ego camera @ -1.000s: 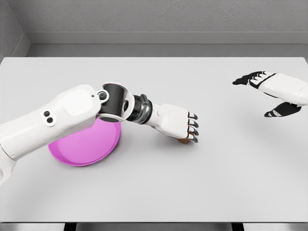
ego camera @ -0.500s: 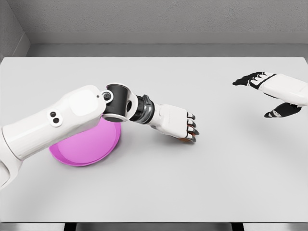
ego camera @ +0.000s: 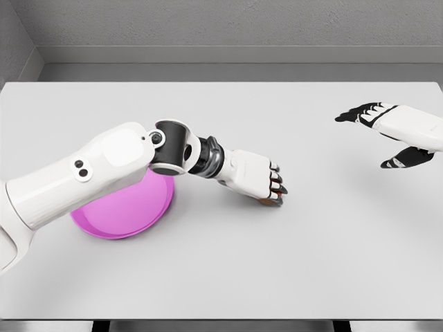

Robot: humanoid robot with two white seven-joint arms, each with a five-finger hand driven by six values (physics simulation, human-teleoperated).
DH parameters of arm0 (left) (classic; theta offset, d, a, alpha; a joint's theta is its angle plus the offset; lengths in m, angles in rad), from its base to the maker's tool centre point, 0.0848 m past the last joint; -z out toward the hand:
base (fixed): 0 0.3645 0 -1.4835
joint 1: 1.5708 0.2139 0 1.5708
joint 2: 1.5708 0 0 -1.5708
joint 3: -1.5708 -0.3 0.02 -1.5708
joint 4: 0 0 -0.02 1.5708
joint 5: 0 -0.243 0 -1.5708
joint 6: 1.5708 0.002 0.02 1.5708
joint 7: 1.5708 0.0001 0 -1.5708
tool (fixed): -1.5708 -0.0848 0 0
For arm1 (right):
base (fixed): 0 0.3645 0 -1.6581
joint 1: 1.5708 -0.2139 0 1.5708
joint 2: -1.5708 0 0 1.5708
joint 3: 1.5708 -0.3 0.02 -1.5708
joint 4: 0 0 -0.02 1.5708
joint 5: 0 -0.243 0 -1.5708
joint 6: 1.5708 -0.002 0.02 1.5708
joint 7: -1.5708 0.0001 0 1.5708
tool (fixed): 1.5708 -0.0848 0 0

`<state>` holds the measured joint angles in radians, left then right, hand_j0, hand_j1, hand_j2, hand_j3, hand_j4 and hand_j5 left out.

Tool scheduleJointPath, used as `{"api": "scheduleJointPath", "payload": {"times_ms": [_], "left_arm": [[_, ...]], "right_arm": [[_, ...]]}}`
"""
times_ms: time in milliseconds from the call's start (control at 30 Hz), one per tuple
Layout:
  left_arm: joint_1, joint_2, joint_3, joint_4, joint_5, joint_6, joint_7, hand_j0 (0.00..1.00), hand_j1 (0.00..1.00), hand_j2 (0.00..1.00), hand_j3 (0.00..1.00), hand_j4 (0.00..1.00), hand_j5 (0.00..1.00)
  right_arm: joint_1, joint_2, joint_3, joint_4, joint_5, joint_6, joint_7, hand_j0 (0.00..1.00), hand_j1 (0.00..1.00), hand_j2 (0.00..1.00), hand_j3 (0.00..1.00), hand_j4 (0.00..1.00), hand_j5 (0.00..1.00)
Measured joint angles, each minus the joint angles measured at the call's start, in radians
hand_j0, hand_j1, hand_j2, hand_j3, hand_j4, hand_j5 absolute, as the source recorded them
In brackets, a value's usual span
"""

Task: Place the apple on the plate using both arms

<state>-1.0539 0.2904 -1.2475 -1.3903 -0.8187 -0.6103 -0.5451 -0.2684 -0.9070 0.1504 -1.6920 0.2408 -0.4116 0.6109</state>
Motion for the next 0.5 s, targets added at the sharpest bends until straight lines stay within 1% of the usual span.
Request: {"api": "scheduleJointPath", "payload": {"times_ms": [33, 67, 100, 133, 200, 233, 367, 400, 500], "left_arm": [[0.0, 0.0, 0.0, 0.001, 0.001, 0.0, 0.0, 0.76, 0.76, 0.76, 0.76, 0.76, 0.76], [0.0, 0.0, 0.0, 0.003, 0.004, 0.001, 0.001, 0.74, 0.74, 0.74, 0.74, 0.74, 0.74], [0.0, 0.0, 0.0, 0.004, 0.006, 0.002, 0.002, 0.6, 0.6, 0.6, 0.6, 0.6, 0.6], [0.0, 0.0, -0.001, 0.005, 0.007, 0.002, 0.004, 0.44, 0.44, 0.44, 0.44, 0.44, 0.44], [0.012, 0.001, 0.0, 0.009, 0.01, 0.004, 0.007, 0.41, 0.41, 0.41, 0.41, 0.41, 0.41], [0.012, 0.002, 0.0, 0.01, 0.009, 0.004, 0.008, 0.36, 0.36, 0.36, 0.36, 0.36, 0.36], [0.012, 0.005, 0.0, 0.015, 0.007, 0.005, 0.01, 0.27, 0.27, 0.27, 0.27, 0.27, 0.27], [0.012, 0.006, 0.0, 0.015, 0.008, 0.004, 0.009, 0.22, 0.22, 0.22, 0.22, 0.22, 0.22], [0.011, 0.011, 0.001, 0.016, 0.005, 0.001, 0.007, 0.16, 0.16, 0.16, 0.16, 0.16, 0.16]], "right_arm": [[-0.002, 0.0, 0.0, 0.0, 0.0, 0.0, 0.0, 1.0, 1.0, 1.0, 1.0, 1.0, 1.0], [0.0, 0.0, 0.0, 0.0, 0.0, 0.0, 0.0, 1.0, 1.0, 1.0, 1.0, 1.0, 1.0], [-0.002, 0.0, 0.0, 0.0, 0.0, 0.0, 0.0, 1.0, 1.0, 1.0, 1.0, 1.0, 1.0], [-0.002, 0.0, 0.0, 0.0, 0.0, 0.0, 0.0, 1.0, 1.0, 1.0, 1.0, 1.0, 1.0], [0.0, 0.0, 0.0, 0.0, 0.0, 0.0, 0.0, 1.0, 1.0, 1.0, 1.0, 1.0, 1.0], [0.0, 0.0, 0.0, 0.0, 0.0, 0.0, 0.0, 1.0, 1.0, 1.0, 1.0, 1.0, 1.0], [0.0, 0.0, 0.0, 0.0, 0.0, 0.0, 0.0, 1.0, 1.0, 1.0, 1.0, 1.0, 1.0], [0.0, 0.0, 0.0, 0.0, 0.0, 0.0, 0.0, 1.0, 1.0, 1.0, 1.0, 1.0, 1.0], [-0.002, 0.0, 0.0, 0.0, 0.0, 0.0, 0.0, 1.0, 1.0, 1.0, 1.0, 1.0, 1.0]]}}
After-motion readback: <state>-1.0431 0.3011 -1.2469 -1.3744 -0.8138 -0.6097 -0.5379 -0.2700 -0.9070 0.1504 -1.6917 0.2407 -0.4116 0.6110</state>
